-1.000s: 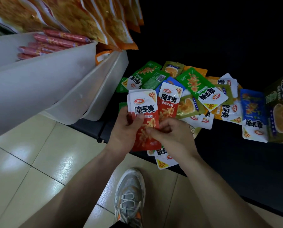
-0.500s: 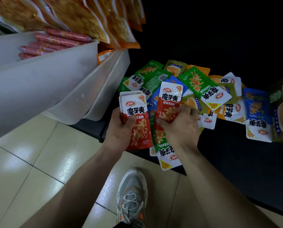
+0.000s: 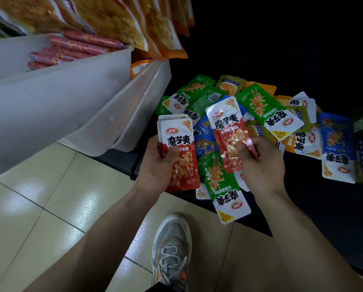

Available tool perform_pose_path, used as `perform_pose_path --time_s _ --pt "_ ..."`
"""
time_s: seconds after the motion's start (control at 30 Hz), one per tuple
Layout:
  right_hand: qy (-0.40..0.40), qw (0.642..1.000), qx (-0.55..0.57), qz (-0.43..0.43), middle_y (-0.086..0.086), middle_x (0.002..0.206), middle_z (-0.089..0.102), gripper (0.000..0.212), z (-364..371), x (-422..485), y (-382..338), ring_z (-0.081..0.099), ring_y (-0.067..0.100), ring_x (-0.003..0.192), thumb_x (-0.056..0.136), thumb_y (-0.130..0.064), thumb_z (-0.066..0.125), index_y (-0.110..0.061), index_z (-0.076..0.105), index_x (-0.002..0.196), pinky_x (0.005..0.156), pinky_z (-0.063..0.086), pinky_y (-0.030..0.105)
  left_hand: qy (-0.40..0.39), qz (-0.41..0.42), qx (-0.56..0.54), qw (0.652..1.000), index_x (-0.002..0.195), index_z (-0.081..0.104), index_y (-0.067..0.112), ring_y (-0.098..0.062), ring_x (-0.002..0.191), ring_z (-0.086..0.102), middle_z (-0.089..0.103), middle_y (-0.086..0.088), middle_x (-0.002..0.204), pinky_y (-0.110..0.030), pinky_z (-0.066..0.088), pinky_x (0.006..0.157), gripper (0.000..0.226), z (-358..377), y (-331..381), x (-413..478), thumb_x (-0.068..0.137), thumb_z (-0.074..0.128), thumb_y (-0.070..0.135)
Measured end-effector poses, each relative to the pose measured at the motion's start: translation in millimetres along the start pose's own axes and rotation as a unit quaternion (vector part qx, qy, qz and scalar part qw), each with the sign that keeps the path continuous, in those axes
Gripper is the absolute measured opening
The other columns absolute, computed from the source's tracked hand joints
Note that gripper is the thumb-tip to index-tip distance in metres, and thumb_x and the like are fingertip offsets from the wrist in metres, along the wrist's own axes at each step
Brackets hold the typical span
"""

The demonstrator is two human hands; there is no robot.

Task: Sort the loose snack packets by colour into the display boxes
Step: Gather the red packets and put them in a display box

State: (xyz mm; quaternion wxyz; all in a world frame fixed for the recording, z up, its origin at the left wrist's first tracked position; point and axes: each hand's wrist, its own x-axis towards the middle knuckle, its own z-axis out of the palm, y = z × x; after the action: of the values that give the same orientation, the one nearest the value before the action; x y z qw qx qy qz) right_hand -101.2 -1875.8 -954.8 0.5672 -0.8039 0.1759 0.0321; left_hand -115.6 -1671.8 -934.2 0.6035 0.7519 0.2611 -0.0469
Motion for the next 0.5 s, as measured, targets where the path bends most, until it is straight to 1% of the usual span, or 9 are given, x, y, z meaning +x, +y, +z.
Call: perform_pose_path --time_s 0.07,0.13,0.2,0.27,0.33,0.37,0.4,0.43,0.5 --pt "-0.050 0.995 0.083 0.031 -0.003 0.090 0.075 0.004 -0.1 -8.4 -4.4 0.072 0.016 0.086 0.094 -0.025 0.068 -0.021 0.068 0.092 0.073 0.057 0.034 -0.011 -0.005 -0.009 1.000 0.124 0.053 0.029 -0.014 0.101 0.069 0.069 0.011 0.109 -0.047 0.055 0.094 0.029 1.0 0.5 -2.1 0.097 0.062 0.027" --pt "-0.107 0.985 0.128 0.050 -0.003 0.088 0.076 0.003 4.9 -18.8 -7.5 0.073 0.012 0.083 0.092 -0.020 0.071 -0.020 0.069 0.090 0.072 0.059 0.026 -0.018 -0.011 -0.022 1.000 0.127 0.054 0.028 -0.015 0.100 0.071 0.071 0.008 0.110 -0.048 0.055 0.094 0.033 3.5 2.3 -4.4 0.096 0.064 0.031" --pt "-0.137 0.981 0.125 0.052 -0.003 0.086 0.077 0.003 9.9 -25.6 -8.1 0.073 0.010 0.081 0.090 -0.019 0.073 -0.018 0.070 0.090 0.070 0.057 0.021 -0.019 -0.016 -0.030 0.999 0.127 0.055 0.029 -0.017 0.100 0.071 0.071 0.007 0.111 -0.050 0.054 0.095 0.034 7.0 3.4 -5.4 0.095 0.064 0.036" --pt "-0.149 0.981 0.115 0.049 -0.004 0.084 0.076 0.005 13.4 -29.5 -9.3 0.073 0.008 0.078 0.089 -0.019 0.075 -0.017 0.071 0.089 0.068 0.057 0.021 -0.022 -0.012 -0.038 0.999 0.125 0.056 0.030 -0.018 0.101 0.070 0.071 0.006 0.112 -0.049 0.053 0.097 0.027 10.3 5.2 -6.5 0.099 0.058 0.032" --pt "-0.154 0.982 0.101 0.043 -0.002 0.081 0.075 0.008 16.9 -31.4 -9.1 0.073 0.011 0.075 0.086 -0.021 0.078 -0.017 0.071 0.086 0.065 0.057 0.023 -0.036 -0.005 -0.050 0.998 0.124 0.056 0.029 -0.018 0.102 0.070 0.071 0.005 0.112 -0.047 0.054 0.097 0.026 13.9 7.7 -8.8 0.098 0.058 0.033" --pt "-0.157 0.982 0.093 0.042 -0.001 0.081 0.073 0.012 18.3 -32.4 -9.3 0.073 0.014 0.074 0.083 -0.024 0.080 -0.018 0.070 0.084 0.063 0.058 0.027 -0.044 -0.001 -0.054 0.998 0.123 0.057 0.027 -0.017 0.101 0.070 0.072 0.004 0.111 -0.045 0.055 0.096 0.029 15.7 8.7 -10.8 0.095 0.061 0.034" --pt "-0.159 0.983 0.086 0.042 0.000 0.081 0.072 0.016 19.9 -33.6 -9.8 0.073 0.017 0.074 0.081 -0.027 0.082 -0.019 0.069 0.082 0.063 0.059 0.032 -0.052 0.007 -0.051 0.997 0.121 0.057 0.025 -0.015 0.101 0.070 0.072 0.004 0.110 -0.042 0.056 0.094 0.031 17.3 8.4 -11.9 0.092 0.064 0.033" --pt "-0.162 0.983 0.077 0.043 0.000 0.081 0.071 0.020 21.1 -34.3 -10.0 0.072 0.019 0.074 0.078 -0.030 0.084 -0.019 0.067 0.081 0.063 0.059 0.035 -0.058 0.019 -0.037 0.997 0.119 0.057 0.025 -0.013 0.100 0.070 0.072 0.004 0.110 -0.037 0.056 0.093 0.030 18.9 7.9 -12.7 0.091 0.066 0.027" --pt "-0.163 0.984 0.058 0.047 -0.002 0.081 0.068 0.025 20.9 -34.4 -9.9 0.070 0.015 0.074 0.075 -0.032 0.086 -0.021 0.065 0.082 0.064 0.058 0.035 -0.069 0.042 -0.008 0.997 0.113 0.057 0.032 -0.007 0.097 0.069 0.071 0.007 0.108 -0.028 0.057 0.087 0.028 20.9 6.7 -13.5 0.094 0.064 0.012"
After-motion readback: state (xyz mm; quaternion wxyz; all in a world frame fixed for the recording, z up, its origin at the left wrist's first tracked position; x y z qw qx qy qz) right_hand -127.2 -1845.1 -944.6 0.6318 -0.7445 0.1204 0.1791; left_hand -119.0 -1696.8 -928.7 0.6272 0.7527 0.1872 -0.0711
